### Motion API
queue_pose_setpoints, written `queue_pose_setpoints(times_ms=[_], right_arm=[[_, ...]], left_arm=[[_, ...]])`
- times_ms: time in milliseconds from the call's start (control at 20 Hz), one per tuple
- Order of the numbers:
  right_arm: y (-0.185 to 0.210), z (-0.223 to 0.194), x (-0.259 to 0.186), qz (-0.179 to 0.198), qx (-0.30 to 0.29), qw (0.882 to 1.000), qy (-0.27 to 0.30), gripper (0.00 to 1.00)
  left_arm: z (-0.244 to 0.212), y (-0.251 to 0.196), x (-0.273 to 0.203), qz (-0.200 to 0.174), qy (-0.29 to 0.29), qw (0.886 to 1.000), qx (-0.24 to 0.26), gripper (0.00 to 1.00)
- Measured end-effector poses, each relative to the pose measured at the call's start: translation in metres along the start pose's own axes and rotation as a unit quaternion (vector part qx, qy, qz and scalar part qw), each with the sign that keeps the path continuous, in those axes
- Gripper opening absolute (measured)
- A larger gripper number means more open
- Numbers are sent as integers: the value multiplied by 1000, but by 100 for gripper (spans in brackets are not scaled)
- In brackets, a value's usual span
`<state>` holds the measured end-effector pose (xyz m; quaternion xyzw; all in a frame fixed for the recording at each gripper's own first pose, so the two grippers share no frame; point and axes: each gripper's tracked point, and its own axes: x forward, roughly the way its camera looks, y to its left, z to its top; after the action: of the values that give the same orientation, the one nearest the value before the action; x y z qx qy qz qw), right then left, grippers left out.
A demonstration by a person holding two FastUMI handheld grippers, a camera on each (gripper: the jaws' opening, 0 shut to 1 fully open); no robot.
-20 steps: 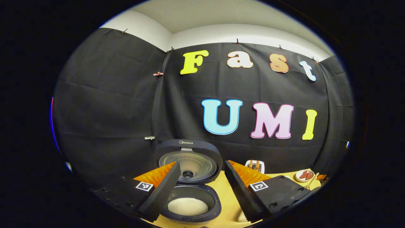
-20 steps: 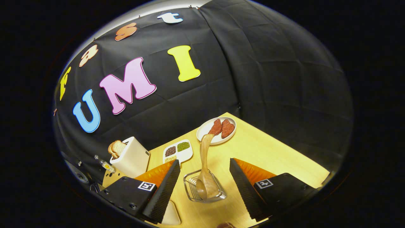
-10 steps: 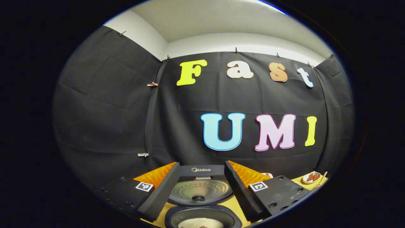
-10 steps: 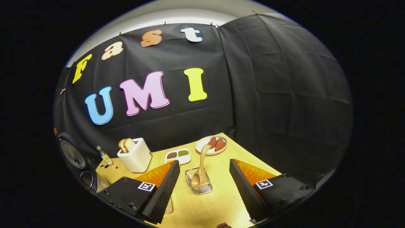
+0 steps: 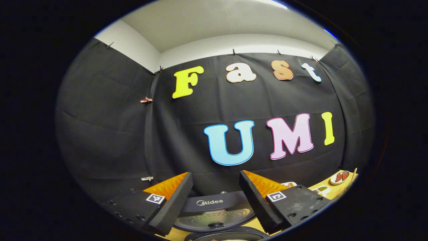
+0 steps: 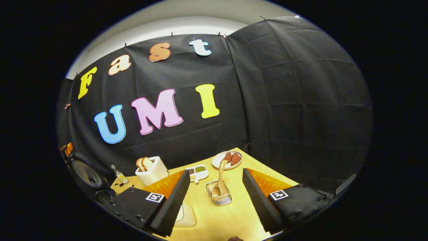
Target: Close the left gripper, press the button to open the rice cooker; take a wooden spoon from the chopstick holder with the right hand, scoop a spoonful of rice and pour it into the rice cooker, then put the wooden spoon back into the chopstick holder.
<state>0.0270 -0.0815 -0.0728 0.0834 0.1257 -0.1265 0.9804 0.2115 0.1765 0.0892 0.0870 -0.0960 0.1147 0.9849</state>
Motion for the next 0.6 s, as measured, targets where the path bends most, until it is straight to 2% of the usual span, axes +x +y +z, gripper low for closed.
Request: queue_pose_setpoints(times_ms=[100, 150, 200, 300, 600], right_arm=[[-1, 3, 4, -3, -2, 1000, -4, 98], [0, 4, 5, -4, 1, 1000, -3, 98], [0, 1, 5, -4, 4, 1000, 1, 98], [2, -3, 10, -3, 1, 1000, 10, 98], [31, -11, 34, 44, -13, 999, 25, 98]], left_arm=[[-10, 3, 8, 6, 17, 1000, -2, 99], [-19, 6, 10, 12, 34, 999, 1, 95], [-31, 9, 7, 19, 55, 998, -1, 98], [-28, 5, 8, 22, 59, 998, -10, 100], [-38, -5, -26, 27, 129, 991, -15, 99]])
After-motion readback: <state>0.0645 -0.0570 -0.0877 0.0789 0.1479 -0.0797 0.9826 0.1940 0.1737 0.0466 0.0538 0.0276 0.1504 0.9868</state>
